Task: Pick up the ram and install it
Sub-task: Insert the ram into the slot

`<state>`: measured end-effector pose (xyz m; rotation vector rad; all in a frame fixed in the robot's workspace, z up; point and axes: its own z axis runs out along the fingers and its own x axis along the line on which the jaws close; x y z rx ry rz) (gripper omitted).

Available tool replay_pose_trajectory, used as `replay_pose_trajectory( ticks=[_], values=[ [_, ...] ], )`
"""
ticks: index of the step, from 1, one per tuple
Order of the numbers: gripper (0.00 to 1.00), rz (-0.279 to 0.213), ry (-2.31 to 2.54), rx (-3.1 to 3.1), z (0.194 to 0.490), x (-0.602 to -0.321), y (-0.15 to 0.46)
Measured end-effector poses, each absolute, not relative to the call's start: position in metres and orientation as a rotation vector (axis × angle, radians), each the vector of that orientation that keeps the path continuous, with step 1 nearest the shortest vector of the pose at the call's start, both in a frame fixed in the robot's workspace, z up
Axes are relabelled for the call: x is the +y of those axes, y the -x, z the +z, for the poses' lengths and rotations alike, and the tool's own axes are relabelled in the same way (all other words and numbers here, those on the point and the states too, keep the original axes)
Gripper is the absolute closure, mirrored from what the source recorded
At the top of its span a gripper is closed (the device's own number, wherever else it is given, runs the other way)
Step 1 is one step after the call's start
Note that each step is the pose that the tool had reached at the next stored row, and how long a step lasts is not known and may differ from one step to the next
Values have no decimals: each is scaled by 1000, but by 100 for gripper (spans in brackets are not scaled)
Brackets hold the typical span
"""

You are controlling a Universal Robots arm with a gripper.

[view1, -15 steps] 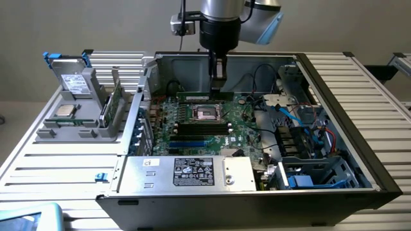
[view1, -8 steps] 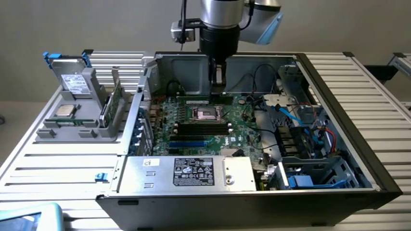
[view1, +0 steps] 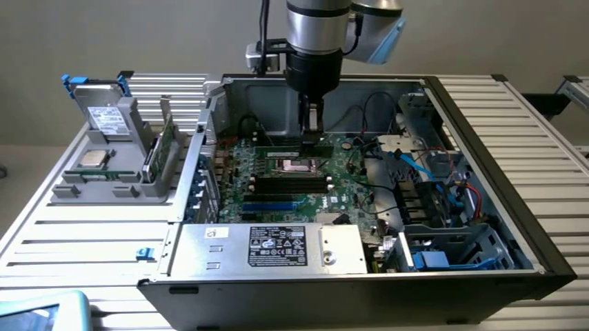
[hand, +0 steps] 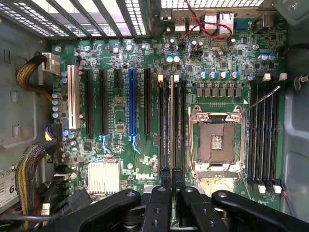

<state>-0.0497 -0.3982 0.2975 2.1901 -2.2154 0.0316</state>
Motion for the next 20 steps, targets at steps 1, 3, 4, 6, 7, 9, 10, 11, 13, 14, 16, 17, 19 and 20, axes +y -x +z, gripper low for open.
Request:
replay_pose_trajectory(
  ticks=[1,3,4,6,7,9,10,11,13,14,16,17,19,20],
  values=[
    [87,32,-2190,-2215,296,-398,50],
    [87,32,-2190,-2215,292,-398,50],
    [87,32,-2190,-2215,290,-399,50],
    [87,32,-2190,-2215,287,-399,50],
    [87,32,-2190,-2215,285,-399,50],
    [87,32,-2190,-2215,281,-400,50],
    [87,31,-2190,-2215,279,-400,50],
    [87,31,-2190,-2215,278,-400,50],
    [87,29,-2189,-2214,276,-401,50],
    [87,28,-2190,-2214,276,-402,50],
    [87,24,-2192,-2216,274,-403,50],
    [87,21,-2193,-2218,274,-403,50],
    [87,19,-2194,-2219,272,-403,50],
    [87,18,-2194,-2219,272,-403,50]
  ],
)
